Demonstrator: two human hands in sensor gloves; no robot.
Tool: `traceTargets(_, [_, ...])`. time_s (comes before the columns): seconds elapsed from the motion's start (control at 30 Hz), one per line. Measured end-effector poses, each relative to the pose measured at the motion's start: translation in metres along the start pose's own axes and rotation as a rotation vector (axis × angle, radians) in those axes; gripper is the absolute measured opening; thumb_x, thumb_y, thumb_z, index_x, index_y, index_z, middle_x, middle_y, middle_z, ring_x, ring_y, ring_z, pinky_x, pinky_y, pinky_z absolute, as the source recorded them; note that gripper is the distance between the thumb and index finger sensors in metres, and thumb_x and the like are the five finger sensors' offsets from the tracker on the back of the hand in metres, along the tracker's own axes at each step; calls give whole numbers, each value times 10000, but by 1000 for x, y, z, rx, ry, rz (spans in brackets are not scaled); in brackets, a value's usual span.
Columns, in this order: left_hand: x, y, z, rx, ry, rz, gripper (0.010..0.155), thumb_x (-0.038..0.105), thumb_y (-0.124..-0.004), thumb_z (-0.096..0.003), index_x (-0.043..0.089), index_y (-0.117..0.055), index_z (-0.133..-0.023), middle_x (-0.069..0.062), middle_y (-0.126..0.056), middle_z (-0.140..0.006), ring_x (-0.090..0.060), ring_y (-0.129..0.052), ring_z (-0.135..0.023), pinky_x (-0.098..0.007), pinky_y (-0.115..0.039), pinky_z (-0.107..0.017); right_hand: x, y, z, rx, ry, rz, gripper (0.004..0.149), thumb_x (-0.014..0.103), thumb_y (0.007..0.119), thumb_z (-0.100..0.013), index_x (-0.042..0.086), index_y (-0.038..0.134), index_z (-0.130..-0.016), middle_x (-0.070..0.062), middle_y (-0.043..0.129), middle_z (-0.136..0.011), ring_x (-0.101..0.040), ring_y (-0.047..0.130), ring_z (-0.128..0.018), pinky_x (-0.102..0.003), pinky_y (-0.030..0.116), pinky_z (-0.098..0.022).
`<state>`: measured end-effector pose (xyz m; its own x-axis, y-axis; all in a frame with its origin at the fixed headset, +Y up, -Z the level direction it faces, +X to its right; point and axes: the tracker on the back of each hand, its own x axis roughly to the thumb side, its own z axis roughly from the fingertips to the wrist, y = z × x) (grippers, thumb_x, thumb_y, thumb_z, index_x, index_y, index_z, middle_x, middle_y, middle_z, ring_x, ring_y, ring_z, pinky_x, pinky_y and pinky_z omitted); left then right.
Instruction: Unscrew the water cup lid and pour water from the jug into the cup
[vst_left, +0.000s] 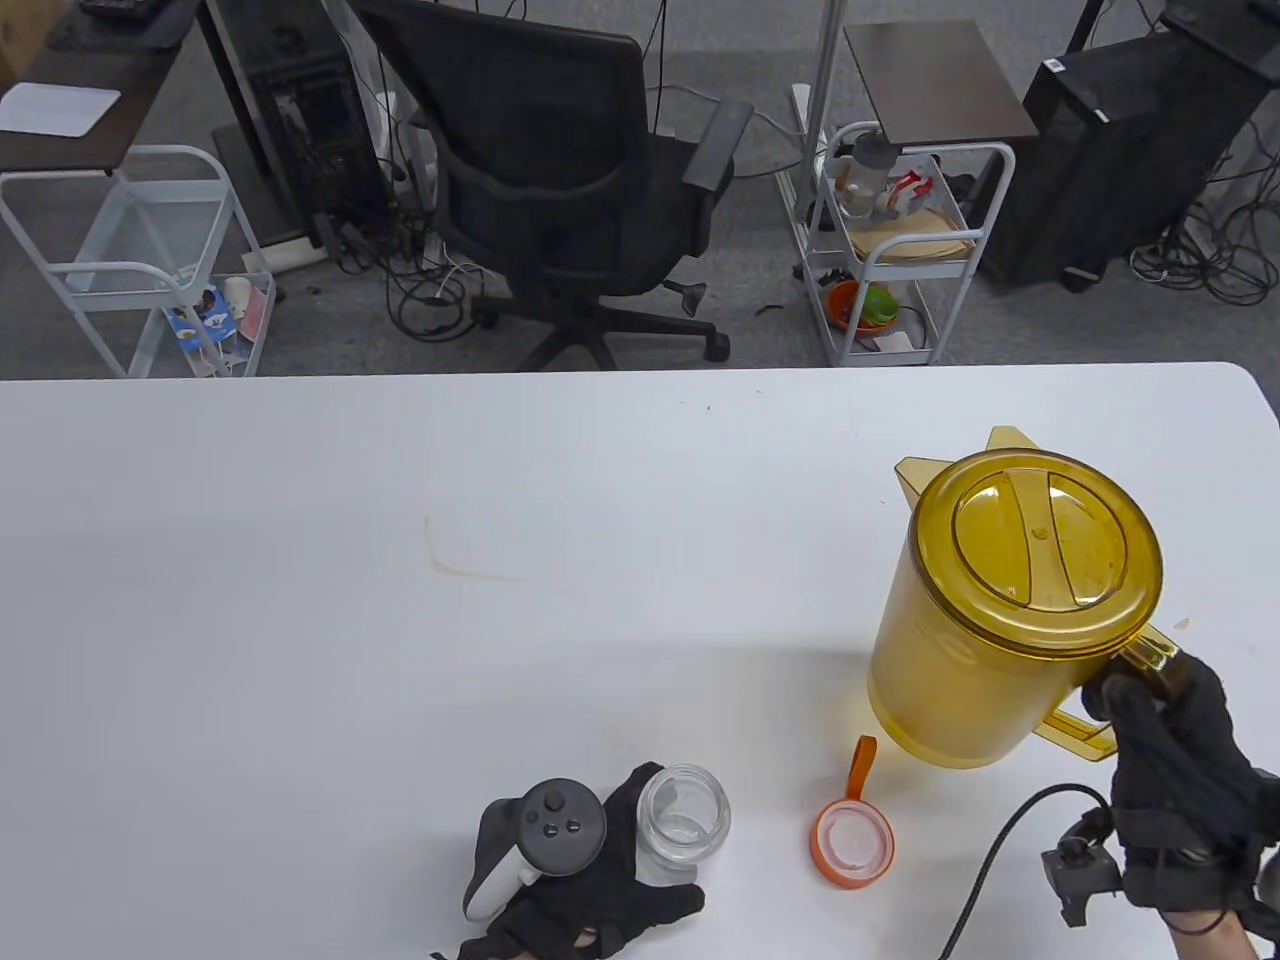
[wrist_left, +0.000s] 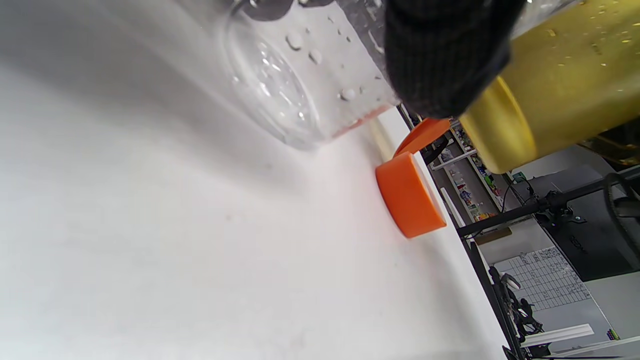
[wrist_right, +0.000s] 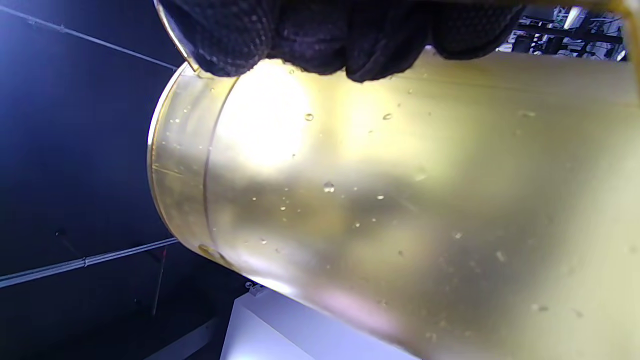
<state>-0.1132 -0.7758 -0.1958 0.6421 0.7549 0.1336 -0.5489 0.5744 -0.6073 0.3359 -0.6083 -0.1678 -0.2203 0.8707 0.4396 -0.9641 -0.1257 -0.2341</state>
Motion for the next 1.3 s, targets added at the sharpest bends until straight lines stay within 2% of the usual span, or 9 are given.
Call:
traceTargets(0.17, [-1,2,4,13,-14,19,1116,489,-909,-379,225,-61,-1053,-23,-232,-1199,-326,-380,-1168,-514,-301,-868,31,-4,10,36,-21,-4,388,445,707,-587,263,663,-926,16,831,-752,-271,840,-617,-565,717,-633])
traceTargets(0.3, [-10,12,19,112,-67,117,1121,471,-929,-346,195,-114,-1064,-77,-254,-1195,-410,-381,-1147,-588,-353,-836,45,-4,25,63,-35,21,391,438,716,-585,255,669,-928,13,836,-752,-275,844,-617,-570,716,-634])
traceTargets(0.43, [-21,24,33,174,-107,194,1113,459,-941,-329,162,-165,-1069,-122,-291,-1182,-453,-411,-1118,-612,-380,-804,52,-3,37,91,-52,49,396,439,720,-582,249,681,-927,10,847,-740,-273,850,-601,-564,726,-623])
traceTargets(0.63, [-26,34,55,219,-150,60,1109,471,-932,-325,152,-172,-1068,-135,-290,-1178,-460,-407,-1114,-612,-376,-800,64,0,48,135,-90,126,411,470,700,-585,249,678,-931,32,846,-707,-228,853,-533,-508,762,-583])
traceTargets(0.73, [-24,32,57,219,-173,59,1104,470,-925,-332,156,-163,-1066,-126,-286,-1178,-452,-406,-1118,-606,-377,-805,68,4,51,162,-60,173,416,499,677,-591,267,667,-936,62,843,-705,-178,869,-501,-434,811,-511])
traceTargets(0.8, [-22,30,56,195,-185,32,1100,476,-918,-341,162,-151,-1065,-121,-272,-1180,-446,-399,-1121,-598,-371,-810,70,8,52,180,-47,192,419,522,666,-594,279,670,-935,78,846,-698,-155,881,-477,-331,857,-351])
traceTargets(0.9, [-18,26,54,178,-190,-15,1101,480,-913,-342,166,-143,-1064,-112,-264,-1183,-439,-388,-1128,-597,-366,-815,74,13,51,195,-34,247,432,566,642,-586,295,688,-919,108,862,-669,-117,905,-420,-297,874,-287])
traceTargets(1.3, [-15,21,48,115,-186,-57,1103,498,-897,-358,178,-109,-1061,-95,-227,-1188,-426,-361,-1141,-592,-348,-828,109,57,36,364,-43,504,466,625,582,-558,313,726,-874,140,885,-606,-93,935,-325,-289,891,-206])
